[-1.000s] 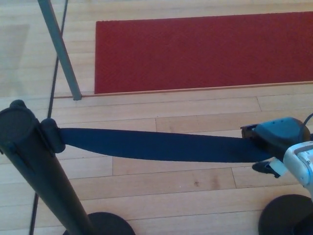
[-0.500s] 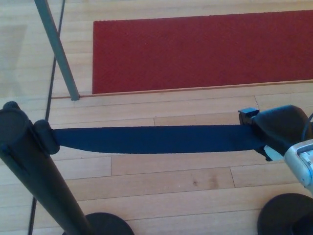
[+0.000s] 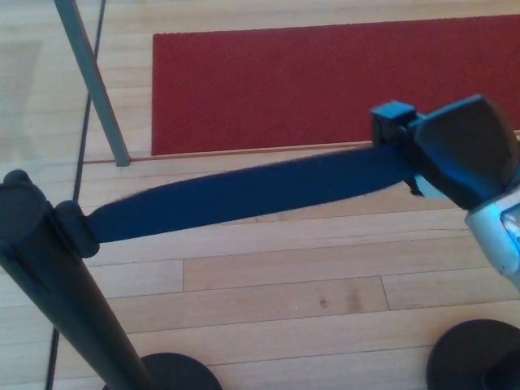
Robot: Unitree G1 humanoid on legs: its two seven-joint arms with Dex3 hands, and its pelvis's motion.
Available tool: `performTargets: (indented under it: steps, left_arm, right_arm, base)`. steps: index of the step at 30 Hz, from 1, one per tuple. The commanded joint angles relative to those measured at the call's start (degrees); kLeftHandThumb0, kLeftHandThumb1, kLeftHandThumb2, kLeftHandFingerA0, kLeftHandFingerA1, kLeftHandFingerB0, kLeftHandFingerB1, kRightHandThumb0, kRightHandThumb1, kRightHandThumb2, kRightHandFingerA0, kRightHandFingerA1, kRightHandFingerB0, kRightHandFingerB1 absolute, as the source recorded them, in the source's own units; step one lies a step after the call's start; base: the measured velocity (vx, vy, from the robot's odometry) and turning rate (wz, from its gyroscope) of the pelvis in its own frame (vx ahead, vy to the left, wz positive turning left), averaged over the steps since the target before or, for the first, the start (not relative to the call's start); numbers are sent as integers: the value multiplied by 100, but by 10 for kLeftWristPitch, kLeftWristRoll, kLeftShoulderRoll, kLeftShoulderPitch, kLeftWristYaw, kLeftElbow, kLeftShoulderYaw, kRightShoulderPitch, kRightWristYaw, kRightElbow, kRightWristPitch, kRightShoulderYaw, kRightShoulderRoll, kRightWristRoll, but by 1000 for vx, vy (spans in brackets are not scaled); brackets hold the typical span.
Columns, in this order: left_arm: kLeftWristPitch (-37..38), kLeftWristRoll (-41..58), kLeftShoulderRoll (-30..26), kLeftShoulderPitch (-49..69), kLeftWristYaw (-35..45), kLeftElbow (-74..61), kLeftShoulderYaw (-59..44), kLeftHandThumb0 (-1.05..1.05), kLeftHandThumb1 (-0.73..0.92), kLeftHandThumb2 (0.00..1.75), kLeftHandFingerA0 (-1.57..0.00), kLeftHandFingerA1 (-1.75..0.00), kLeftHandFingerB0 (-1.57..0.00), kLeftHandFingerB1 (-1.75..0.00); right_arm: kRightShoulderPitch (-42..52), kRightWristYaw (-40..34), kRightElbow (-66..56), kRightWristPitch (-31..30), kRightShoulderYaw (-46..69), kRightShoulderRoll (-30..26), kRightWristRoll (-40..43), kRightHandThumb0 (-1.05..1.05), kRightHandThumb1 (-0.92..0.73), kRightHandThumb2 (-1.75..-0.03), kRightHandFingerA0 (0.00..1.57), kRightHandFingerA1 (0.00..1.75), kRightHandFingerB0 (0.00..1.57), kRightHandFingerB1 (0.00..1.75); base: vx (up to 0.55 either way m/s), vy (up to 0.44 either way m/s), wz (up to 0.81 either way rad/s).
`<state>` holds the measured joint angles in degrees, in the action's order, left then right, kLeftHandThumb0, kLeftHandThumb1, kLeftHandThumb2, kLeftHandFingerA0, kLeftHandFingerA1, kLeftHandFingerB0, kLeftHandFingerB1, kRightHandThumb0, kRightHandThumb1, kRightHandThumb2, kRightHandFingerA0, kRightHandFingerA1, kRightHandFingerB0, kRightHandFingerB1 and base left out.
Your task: The robot walks towards a pair of stanchion kept in front of it and uses the right hand to grab on the strap of the right stanchion that is being connected to the left stanchion. After removing it from the stanchion on the left, it releases the strap and lets it retract back to the stanchion on the right.
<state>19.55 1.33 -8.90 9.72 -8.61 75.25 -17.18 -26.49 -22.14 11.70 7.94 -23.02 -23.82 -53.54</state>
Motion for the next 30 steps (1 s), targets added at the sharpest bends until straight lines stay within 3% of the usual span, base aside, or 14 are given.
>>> performTargets:
  steps: [1, 5, 6, 10, 11, 14, 15, 24, 25, 26, 27, 30]
  left_arm:
    - [0, -1, -10, 11, -4, 0, 4, -37, -3, 170, -145, -118, -118, -122]
    - [-3, -2, -12, 12, -4, 2, 5, -42, 3, 173, -148, -118, -120, -124]
    - [-5, -4, -13, 13, -4, 3, 7, -40, 1, 165, -140, -117, -115, -121]
    - [-5, -6, -14, 15, -4, 4, 11, -37, -1, 171, -144, -116, -117, -120]
    - [-5, -5, -13, 16, -3, 4, 11, -40, -1, 163, -143, -115, -118, -120]
    - [-5, -4, -11, 17, -2, 4, 13, -43, 2, 163, -148, -115, -120, -120]
    - [-4, -4, -8, 17, -5, 2, 14, -13, 27, 112, -142, -128, -131, -122]
    - [2, -3, -8, 23, 1, 2, 14, -10, 27, 113, -141, -128, -132, -122]
    - [1, -1, -9, 23, 4, 3, 12, -10, 27, 113, -141, -128, -132, -122]
    - [0, 0, -9, 23, 5, 4, 12, -10, 27, 113, -141, -128, -132, -122]
    - [1, -1, -10, 23, 5, 4, 12, -43, 4, 160, -142, -117, -119, -121]
    - [4, -5, -8, 24, 2, 4, 16, -43, 3, 164, -144, -117, -118, -120]
  right_arm:
    - [-59, 54, -183, 8, 47, 11, 36, -18, -45, -116, 105, 158, 90, 121]
    - [-82, 123, -222, -38, 69, 24, 55, -18, -47, -111, 105, 152, 90, 117]
    - [-94, 138, -230, -53, 78, 30, 66, -16, -49, -111, 106, 144, 91, 110]
    - [-119, 178, -249, -90, 107, 59, 97, -16, -47, -115, 108, 144, 93, 107]
    - [-122, 184, -253, -99, 112, 66, 99, -17, -46, -118, 107, 147, 95, 106]
    - [-126, 202, -263, -120, 124, 81, 105, -16, -46, -119, 108, 149, 96, 106]
    - [-127, 213, -266, -125, 131, 85, 113, -16, -52, -114, 125, 130, 93, 101]
    - [-140, 247, -271, -139, 150, 77, 112, -14, -51, -111, 122, 129, 91, 99]
    - [-146, 251, -269, -144, 153, 75, 110, -13, -49, -108, 103, 166, 91, 106]
    - [-147, 252, -269, -145, 154, 75, 110, -13, -49, -108, 103, 166, 91, 106]
    - [-151, 258, -270, -151, 157, 75, 112, -13, -49, -112, 122, 128, 93, 99]
    - [-158, 271, -274, -161, 164, 71, 116, -13, -49, -112, 122, 127, 93, 99]
  base:
    - [0, 0, 0]
    - [0, 0, 0]
    - [0, 0, 0]
    - [0, 0, 0]
    - [0, 0, 0]
    - [0, 0, 0]
    - [0, 0, 0]
    - [0, 0, 0]
    - [0, 0, 0]
    - [0, 0, 0]
    - [0, 0, 0]
    - [0, 0, 0]
